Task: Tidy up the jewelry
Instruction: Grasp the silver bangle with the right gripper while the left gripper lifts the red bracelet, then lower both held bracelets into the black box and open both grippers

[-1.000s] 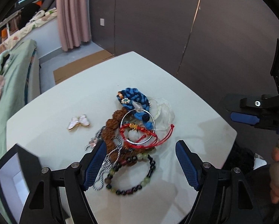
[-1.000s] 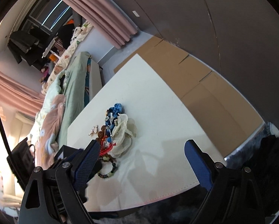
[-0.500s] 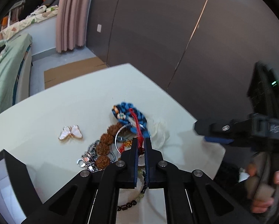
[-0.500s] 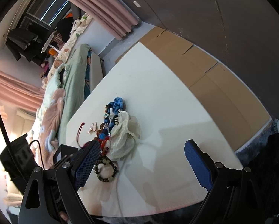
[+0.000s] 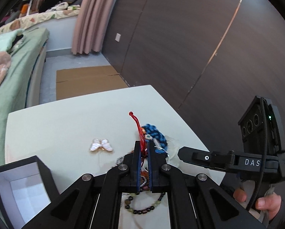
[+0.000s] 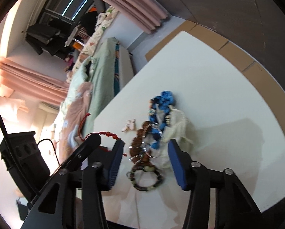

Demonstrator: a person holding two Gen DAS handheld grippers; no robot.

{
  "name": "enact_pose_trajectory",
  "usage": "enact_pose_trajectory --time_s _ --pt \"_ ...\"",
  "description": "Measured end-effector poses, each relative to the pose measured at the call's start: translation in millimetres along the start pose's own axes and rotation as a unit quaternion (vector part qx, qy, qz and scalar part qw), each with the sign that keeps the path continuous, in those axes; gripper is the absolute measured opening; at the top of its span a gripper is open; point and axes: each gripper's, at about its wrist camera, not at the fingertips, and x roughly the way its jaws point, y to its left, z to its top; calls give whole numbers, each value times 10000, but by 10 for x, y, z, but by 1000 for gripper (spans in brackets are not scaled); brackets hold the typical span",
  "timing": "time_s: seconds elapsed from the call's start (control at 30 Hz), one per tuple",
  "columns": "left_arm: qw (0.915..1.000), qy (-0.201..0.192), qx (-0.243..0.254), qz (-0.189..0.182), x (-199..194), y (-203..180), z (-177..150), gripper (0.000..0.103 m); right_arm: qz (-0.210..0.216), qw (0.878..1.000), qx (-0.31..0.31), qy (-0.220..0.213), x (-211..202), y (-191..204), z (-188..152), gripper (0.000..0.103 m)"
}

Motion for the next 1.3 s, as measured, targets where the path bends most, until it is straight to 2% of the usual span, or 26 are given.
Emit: enact_pose_trajectory --time_s 0.1,0.2,0.27,0.4,0.43,0.5,0.57,0.73,0.97,1.3 --pt "10000 -46 -70 19 -43 34 7 6 -97 9999 -22 56 71 18 14 44" --pt "9999 -104 -116 15 -89 60 27 6 -379 9990 31 223 199 -35 11 36" --pt "9998 -148 -122 16 -130 65 35 6 -524 9980 118 336 284 -79 17 35" --pt "9997 -222 -136 -2 -200 66 24 6 -663 9973 88 315 333 -75 40 30" --pt "9996 -242 -135 -2 -220 66 20 6 -692 9971 78 309 328 -91 52 28" --pt "9995 -282 -136 11 -262 73 8 6 -826 9962 49 270 344 -91 44 13" --pt "9995 -300 -132 31 -301 90 -16 6 -822 9963 73 250 308 -135 40 6" --pt "9993 -349 -86 138 -410 124 -71 6 -769 9969 -71 169 243 -91 -3 4" --pt "9982 -503 -147 292 -672 242 -118 6 -369 9991 -196 -74 114 108 -79 4" --pt "9949 -657 -325 695 -1055 520 -248 6 521 9961 -659 -261 124 596 -228 4"
